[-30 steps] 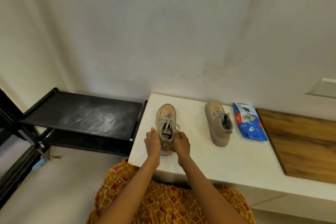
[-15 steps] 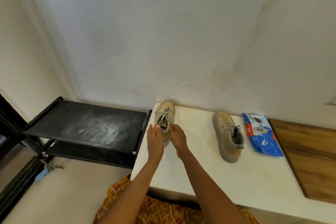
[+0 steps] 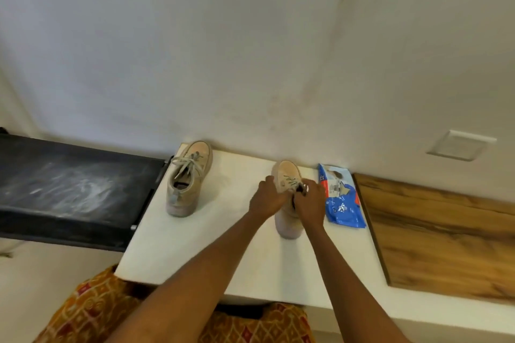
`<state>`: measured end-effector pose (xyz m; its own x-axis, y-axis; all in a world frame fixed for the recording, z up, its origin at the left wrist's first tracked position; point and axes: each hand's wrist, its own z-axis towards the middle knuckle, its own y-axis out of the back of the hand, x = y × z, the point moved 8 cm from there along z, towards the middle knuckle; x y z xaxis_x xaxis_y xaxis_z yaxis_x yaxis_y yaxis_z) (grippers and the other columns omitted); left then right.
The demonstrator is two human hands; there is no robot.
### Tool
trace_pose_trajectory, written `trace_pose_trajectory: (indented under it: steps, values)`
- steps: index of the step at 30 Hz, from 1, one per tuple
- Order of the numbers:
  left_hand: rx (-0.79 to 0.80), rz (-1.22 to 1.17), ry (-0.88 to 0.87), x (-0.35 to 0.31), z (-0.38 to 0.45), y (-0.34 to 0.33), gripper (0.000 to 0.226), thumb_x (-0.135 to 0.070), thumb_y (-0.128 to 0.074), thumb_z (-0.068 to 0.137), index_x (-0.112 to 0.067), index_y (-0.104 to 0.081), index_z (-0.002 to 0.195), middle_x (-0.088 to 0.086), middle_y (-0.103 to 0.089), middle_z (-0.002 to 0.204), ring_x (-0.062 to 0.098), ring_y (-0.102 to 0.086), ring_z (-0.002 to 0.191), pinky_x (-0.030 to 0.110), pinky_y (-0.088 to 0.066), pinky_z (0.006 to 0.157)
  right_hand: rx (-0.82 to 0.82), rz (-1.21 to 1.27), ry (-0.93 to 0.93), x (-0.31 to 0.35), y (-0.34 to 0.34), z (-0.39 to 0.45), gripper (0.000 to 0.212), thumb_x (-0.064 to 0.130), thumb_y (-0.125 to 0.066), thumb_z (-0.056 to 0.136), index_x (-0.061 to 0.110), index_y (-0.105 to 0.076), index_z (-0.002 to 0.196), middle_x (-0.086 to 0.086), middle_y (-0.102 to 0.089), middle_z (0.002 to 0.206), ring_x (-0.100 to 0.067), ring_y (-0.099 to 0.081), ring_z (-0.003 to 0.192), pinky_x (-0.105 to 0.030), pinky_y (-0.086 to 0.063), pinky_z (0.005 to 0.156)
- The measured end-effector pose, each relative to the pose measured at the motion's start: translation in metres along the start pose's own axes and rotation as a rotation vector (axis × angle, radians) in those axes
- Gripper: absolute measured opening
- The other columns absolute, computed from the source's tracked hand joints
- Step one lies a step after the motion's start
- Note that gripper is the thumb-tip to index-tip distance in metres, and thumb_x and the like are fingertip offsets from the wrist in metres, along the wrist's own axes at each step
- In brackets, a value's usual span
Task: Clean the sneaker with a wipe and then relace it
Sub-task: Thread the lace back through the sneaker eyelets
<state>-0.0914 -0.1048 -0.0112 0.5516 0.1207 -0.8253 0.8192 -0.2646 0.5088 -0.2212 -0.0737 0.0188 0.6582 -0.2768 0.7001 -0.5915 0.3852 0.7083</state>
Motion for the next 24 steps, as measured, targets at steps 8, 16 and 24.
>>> trace_pose_trajectory:
  steps: [8,16,24]
  values:
    - [-0.089,0.213,0.014,-0.015,0.002,-0.022,0.03,-0.028,-0.053,0.092,-0.008,-0.054,0.114,0.011,-0.063,0.112,0.024,-0.062,0.099,0.029,-0.049,0.081,0.128,0.058,-0.091,-0.02,-0.013,-0.008,0.037,0.014,-0.047,0.096,0.013,-0.047,0.134,-0.009,-0.057,0.129,-0.026,-0.055,0.116,-0.032,-0.043,0.095]
    - [-0.163,0.08,-0.032,0.033,-0.073,0.038,0.029,-0.026,-0.061,0.084,-0.01,-0.056,0.108,0.007,-0.067,0.101,0.024,-0.064,0.088,0.032,-0.051,0.075,0.103,0.084,0.022,0.022,-0.023,-0.095,0.03,0.011,-0.046,0.09,0.02,-0.056,0.118,-0.001,-0.065,0.113,-0.021,-0.061,0.098,-0.028,-0.044,0.08]
    - [-0.196,0.219,-0.154,0.081,-0.153,0.078,0.025,-0.031,-0.054,0.087,-0.015,-0.053,0.106,0.004,-0.067,0.094,0.022,-0.063,0.081,0.037,-0.052,0.072,0.136,-0.025,0.097,0.044,-0.045,-0.186,0.017,0.02,-0.051,0.083,0.018,-0.049,0.1,0.0,-0.06,0.097,-0.025,-0.06,0.082,-0.032,-0.045,0.066]
